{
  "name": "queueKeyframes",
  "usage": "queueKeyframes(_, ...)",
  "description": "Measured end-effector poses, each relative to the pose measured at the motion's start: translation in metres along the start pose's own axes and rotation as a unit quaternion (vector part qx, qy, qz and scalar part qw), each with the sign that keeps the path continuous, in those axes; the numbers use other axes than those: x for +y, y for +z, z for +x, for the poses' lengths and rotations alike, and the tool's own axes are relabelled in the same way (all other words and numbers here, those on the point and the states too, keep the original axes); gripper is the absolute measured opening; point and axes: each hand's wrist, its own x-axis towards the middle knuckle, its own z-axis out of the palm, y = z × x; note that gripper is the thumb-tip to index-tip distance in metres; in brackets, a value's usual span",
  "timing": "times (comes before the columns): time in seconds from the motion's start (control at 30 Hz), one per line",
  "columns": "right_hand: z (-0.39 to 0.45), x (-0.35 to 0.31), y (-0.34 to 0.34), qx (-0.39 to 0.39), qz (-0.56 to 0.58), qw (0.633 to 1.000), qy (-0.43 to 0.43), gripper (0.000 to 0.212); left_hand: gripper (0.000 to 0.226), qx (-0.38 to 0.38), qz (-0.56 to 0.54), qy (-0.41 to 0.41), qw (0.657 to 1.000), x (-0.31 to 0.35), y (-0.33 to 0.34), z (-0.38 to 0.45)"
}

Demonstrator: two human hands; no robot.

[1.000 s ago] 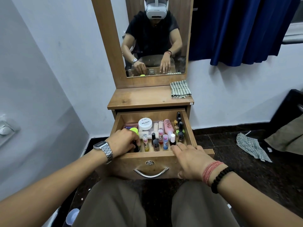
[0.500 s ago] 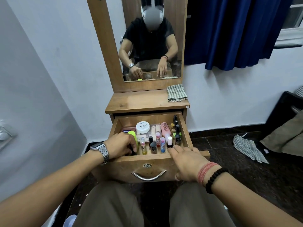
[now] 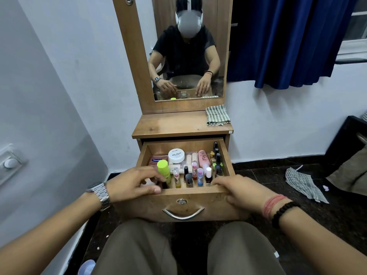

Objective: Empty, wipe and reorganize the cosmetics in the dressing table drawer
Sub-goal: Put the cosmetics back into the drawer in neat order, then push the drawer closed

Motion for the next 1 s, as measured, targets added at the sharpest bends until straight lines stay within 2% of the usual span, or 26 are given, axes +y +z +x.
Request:
queueKeyframes(0.07, -0.001, 0.009, -0.004, 0.018, 0.003, 1.000, 0.015, 0.050, 0.040, 0.004, 0.013, 0.030, 0.999, -0.003, 0.001, -0.019)
queueKeyframes(0.17, 0.000, 0.013, -0.007, 0.041, 0.015, 0.999, 0.030, 0.052, 0.035, 0.050, 0.046, 0.052, 0.996, -0.008, 0.004, -0.036)
queueKeyframes(0.27, 0.001, 0.011, -0.005, 0.060, -0.011, 0.998, 0.027, 0.050, 0.038, 0.087, 0.060, 0.047, 0.993, -0.011, 0.006, -0.040)
queueKeyframes(0.57, 0.010, 0.012, -0.003, 0.119, -0.024, 0.992, 0.042, 0.040, 0.036, 0.127, 0.101, 0.011, 0.987, -0.017, 0.008, -0.031)
queueKeyframes(0.7, 0.021, 0.014, -0.005, 0.146, -0.033, 0.988, 0.037, 0.042, 0.035, 0.179, 0.149, 0.009, 0.973, -0.024, 0.011, -0.020)
queueKeyframes(0.77, 0.027, 0.017, -0.008, 0.154, -0.047, 0.986, 0.035, 0.045, 0.046, 0.193, 0.166, -0.015, 0.967, -0.029, 0.010, -0.012)
queueKeyframes(0.83, 0.035, 0.019, -0.011, 0.165, -0.054, 0.984, 0.036, 0.053, 0.062, 0.201, 0.174, -0.050, 0.963, -0.033, 0.009, -0.004)
queueKeyframes(1.0, 0.056, 0.024, -0.019, 0.183, -0.059, 0.979, 0.059, 0.096, 0.086, 0.187, 0.186, -0.134, 0.955, -0.046, 0.002, 0.018)
